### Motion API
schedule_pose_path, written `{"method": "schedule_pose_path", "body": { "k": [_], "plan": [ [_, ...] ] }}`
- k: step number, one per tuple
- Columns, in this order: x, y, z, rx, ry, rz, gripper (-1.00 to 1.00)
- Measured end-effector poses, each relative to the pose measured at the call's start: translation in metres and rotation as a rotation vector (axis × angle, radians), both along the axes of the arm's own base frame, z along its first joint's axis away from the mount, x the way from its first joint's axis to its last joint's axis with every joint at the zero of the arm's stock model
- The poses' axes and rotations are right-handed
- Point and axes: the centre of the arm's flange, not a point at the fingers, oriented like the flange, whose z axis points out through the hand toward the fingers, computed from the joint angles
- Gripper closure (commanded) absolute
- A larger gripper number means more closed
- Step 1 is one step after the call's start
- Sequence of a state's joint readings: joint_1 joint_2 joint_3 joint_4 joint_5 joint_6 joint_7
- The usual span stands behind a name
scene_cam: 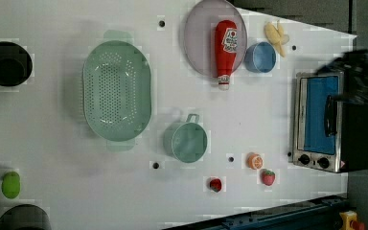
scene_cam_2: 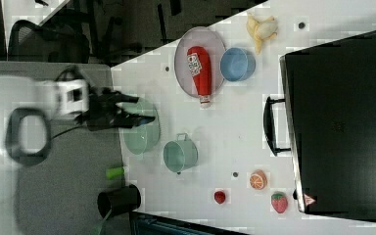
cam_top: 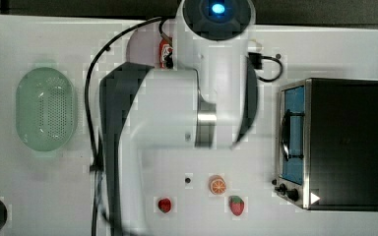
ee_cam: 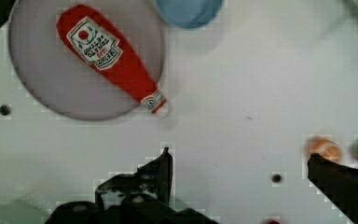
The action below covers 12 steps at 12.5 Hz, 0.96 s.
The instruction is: Pick ketchup from plate and place it on table.
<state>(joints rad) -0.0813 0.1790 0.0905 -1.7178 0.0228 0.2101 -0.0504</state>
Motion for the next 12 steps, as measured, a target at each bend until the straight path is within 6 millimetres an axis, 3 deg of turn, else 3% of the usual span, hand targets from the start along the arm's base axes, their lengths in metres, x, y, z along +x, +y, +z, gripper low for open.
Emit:
{"method": "schedule_pose_path", "body": {
  "k": [3, 5, 8, 12],
  "plan": [
    [0.022, 0.014, -0.09, 0.029, 0.074, 0.079, -1.0],
    [0.035, 0.019, -0.132, 0.041, 0.047, 0.171, -1.0],
    [0.053, 0.021, -0.182, 0.058, -0.038, 0.346, -1.0],
    [0.074, 0.025, -0.229, 0.034, -0.195, 0.527, -1.0]
  ]
}}
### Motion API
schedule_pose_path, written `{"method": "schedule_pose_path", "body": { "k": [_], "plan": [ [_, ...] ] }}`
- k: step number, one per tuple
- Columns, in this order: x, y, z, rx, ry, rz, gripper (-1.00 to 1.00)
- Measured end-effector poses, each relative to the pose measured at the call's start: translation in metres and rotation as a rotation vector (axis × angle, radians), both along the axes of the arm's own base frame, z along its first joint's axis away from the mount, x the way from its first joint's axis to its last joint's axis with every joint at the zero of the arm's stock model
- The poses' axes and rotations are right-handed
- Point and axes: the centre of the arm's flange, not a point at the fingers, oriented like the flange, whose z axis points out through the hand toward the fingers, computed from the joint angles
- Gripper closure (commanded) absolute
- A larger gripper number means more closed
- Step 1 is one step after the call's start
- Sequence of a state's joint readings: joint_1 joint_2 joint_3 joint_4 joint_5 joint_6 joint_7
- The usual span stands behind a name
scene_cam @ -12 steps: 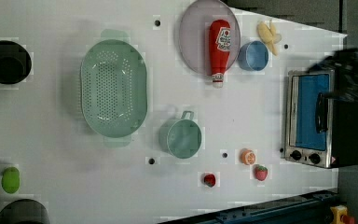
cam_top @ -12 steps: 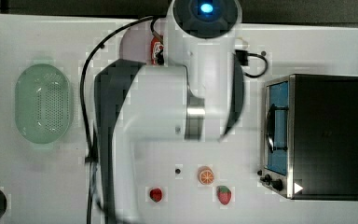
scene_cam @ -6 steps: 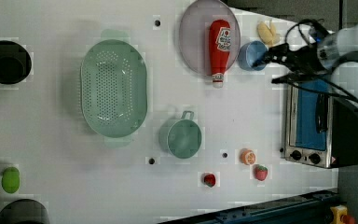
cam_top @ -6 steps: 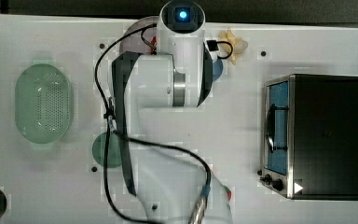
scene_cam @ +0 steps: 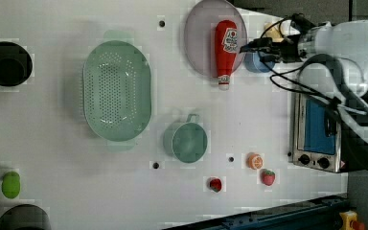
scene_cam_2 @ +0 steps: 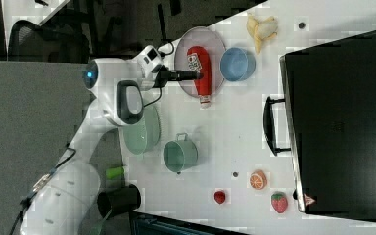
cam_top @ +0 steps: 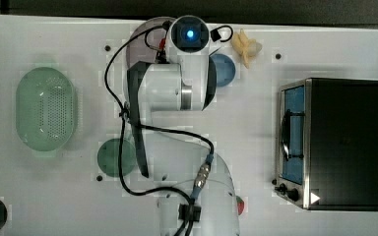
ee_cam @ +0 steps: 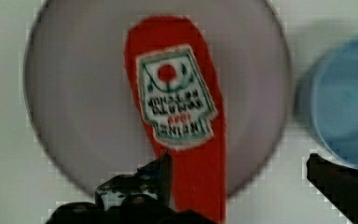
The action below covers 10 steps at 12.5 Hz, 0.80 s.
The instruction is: Pick ketchup from plate and place it on table.
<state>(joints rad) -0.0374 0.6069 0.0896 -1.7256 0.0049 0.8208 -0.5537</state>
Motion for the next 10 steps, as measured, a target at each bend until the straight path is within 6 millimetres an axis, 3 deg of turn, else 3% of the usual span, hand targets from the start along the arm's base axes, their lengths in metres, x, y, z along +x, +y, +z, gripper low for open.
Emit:
{"method": "schedule_pose_path", "body": {
  "k": [5, 9, 10],
  "plan": [
    [-0.004, 0.017, -0.058, -0.036, -0.009, 0.134, -1.0],
    [-0.001, 0.035, -0.08, -0.031, -0.047, 0.173, -1.0],
    [0.0, 0.036, -0.085, -0.035, -0.046, 0.182, -0.92]
  ]
}}
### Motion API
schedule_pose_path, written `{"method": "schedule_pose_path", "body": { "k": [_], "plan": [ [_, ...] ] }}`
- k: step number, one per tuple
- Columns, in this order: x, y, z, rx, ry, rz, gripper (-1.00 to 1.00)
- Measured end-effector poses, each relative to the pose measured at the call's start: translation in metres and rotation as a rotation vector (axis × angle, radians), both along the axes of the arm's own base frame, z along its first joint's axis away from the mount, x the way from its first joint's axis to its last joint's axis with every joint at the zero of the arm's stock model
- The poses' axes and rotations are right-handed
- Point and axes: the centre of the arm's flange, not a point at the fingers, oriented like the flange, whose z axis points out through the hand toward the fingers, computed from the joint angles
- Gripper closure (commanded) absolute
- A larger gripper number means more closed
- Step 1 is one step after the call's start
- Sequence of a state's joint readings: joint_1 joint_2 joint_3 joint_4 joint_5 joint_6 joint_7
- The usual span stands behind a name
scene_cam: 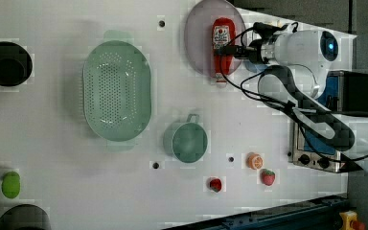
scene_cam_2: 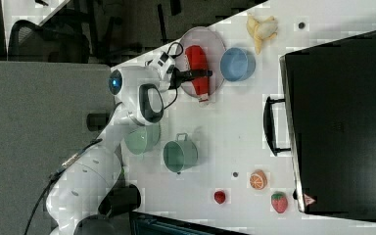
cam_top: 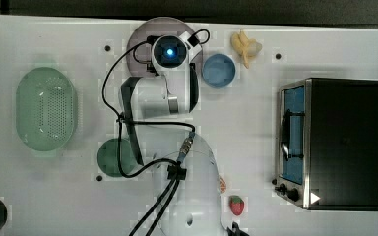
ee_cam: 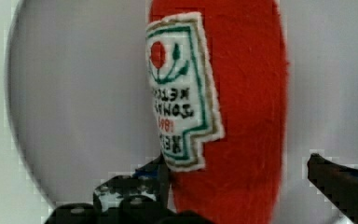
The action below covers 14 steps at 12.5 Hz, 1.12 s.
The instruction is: Pick ketchup from plate and place it on table.
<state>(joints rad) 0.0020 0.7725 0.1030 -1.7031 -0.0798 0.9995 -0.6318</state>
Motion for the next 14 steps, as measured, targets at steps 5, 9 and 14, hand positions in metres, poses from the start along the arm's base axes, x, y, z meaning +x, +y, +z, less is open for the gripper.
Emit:
{"method": "schedule_pose_path", "body": {
  "k": [5, 9, 14],
  "plan": [
    [0.002, 0.001, -0.002, -0.005, -0.008, 0.011, -0.2],
    [0.007, 0.002, 0.011, -0.001, -0.039, 0.009, -0.2],
    [0.0, -0.008, 0.086, 0.054, 0.06, -0.078, -0.2]
  ]
}}
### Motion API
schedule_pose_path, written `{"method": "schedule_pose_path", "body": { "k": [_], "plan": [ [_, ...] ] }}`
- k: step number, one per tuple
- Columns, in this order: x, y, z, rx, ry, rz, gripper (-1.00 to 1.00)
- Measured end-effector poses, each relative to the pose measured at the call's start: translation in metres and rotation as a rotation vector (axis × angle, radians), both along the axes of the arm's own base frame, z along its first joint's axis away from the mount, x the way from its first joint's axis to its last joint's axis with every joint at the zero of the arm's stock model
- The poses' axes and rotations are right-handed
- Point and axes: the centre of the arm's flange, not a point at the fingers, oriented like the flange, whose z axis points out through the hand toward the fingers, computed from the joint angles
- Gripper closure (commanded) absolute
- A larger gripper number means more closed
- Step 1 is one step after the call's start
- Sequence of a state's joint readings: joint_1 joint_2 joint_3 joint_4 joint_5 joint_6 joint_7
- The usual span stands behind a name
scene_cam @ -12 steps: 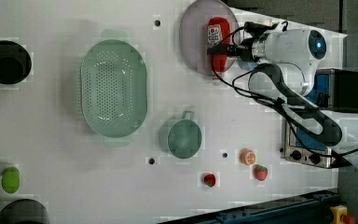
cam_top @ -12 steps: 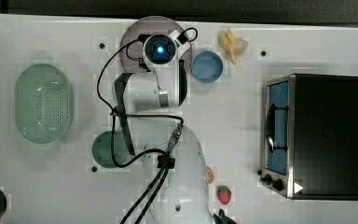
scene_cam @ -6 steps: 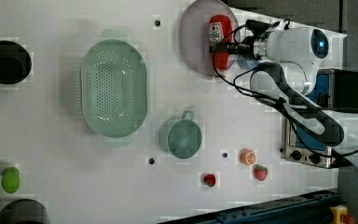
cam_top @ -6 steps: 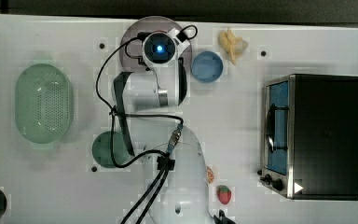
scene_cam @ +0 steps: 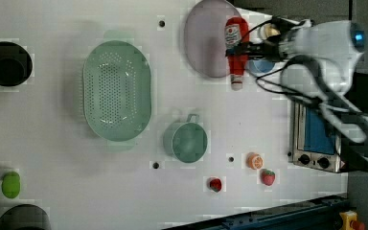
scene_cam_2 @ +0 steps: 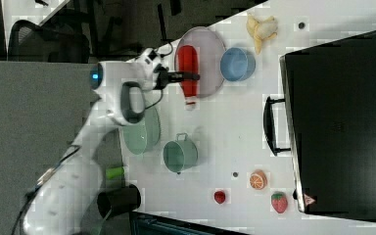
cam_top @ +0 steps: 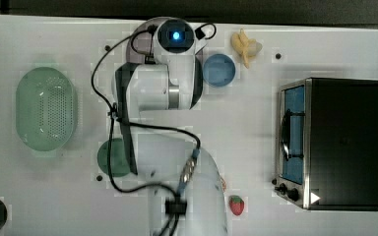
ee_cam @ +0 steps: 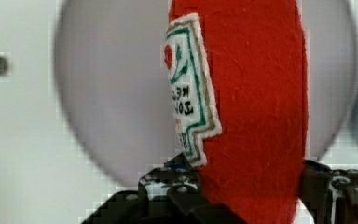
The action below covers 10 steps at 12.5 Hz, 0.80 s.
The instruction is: Pick ketchup from plate and place it on table.
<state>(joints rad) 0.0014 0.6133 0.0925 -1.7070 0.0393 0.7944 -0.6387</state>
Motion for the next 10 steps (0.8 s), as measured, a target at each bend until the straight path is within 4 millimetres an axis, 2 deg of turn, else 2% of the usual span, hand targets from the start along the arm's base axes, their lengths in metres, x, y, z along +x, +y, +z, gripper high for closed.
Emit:
{"method": "schedule_pose_path", "body": {
  "k": [3, 6, 8, 9, 10],
  "plan": [
    [-0.01, -0.008, 0.105, -0.01, -0.009, 0.0, -0.2],
    [-0.039, -0.026, 0.209, -0.012, -0.004, -0.022, -0.2],
    [-0.062, -0.042, 0.26, -0.013, -0.041, -0.052, -0.2],
    [-0.075, -0.053, 0.275, -0.017, -0.056, -0.071, -0.2],
    [-0.089, -0.066, 0.283, -0.016, -0.066, -0.096, -0.2]
  ]
}}
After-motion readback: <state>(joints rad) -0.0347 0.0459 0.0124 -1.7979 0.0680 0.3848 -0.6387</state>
